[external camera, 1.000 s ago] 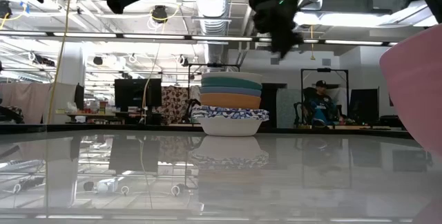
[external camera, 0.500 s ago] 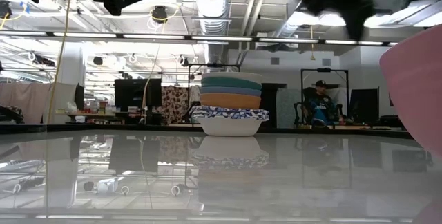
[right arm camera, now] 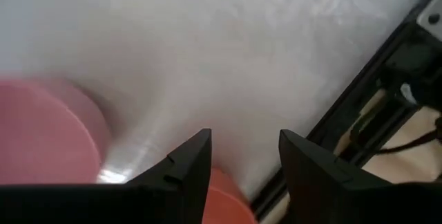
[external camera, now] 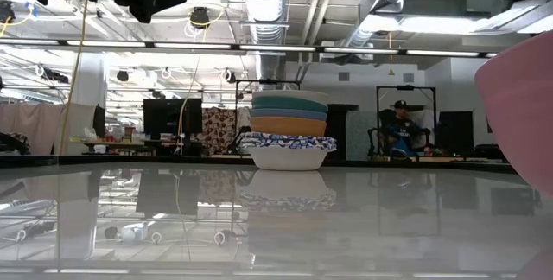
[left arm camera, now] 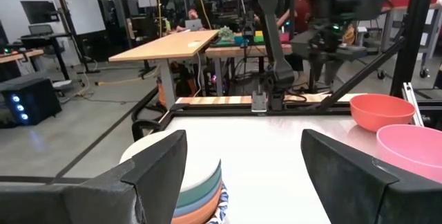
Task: Nest bowls inside each other
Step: Stack the orange bowl on top of the white bowl
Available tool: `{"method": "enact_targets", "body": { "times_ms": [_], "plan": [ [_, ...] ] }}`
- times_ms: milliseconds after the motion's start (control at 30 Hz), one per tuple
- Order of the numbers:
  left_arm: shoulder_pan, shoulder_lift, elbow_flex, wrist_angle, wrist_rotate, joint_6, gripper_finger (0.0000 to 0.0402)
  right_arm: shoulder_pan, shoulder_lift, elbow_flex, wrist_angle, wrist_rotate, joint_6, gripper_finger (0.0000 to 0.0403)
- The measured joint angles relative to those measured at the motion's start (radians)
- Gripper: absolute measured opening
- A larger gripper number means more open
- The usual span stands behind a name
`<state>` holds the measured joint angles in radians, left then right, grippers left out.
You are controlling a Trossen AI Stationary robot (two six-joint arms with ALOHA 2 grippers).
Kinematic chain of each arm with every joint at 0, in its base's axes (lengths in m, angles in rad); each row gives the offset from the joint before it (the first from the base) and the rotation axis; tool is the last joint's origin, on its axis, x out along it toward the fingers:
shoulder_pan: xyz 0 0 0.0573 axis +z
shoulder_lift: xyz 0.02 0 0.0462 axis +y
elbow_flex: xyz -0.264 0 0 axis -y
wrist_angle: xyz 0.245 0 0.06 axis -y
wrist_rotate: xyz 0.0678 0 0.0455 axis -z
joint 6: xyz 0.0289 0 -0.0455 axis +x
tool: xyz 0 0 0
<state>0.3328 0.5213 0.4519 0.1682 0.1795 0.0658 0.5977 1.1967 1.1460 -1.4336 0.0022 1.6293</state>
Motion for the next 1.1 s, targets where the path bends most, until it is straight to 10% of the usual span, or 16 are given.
{"method": "enact_targets", "body": {
  "times_ms": [467, 1100],
  "plan": [
    [0.000, 0.000, 0.000, -0.002, -0.001, -0.018, 0.0274, 0.367, 0.097, -0.014, 0.125, 0.049, 0.136, 0.0189],
    [0.000, 0.000, 0.000, -0.054, -0.002, -0.053, 0.0274, 0.415, 0.099, -0.043, 0.155, 0.054, -0.075, 0.0189]
  ]
}}
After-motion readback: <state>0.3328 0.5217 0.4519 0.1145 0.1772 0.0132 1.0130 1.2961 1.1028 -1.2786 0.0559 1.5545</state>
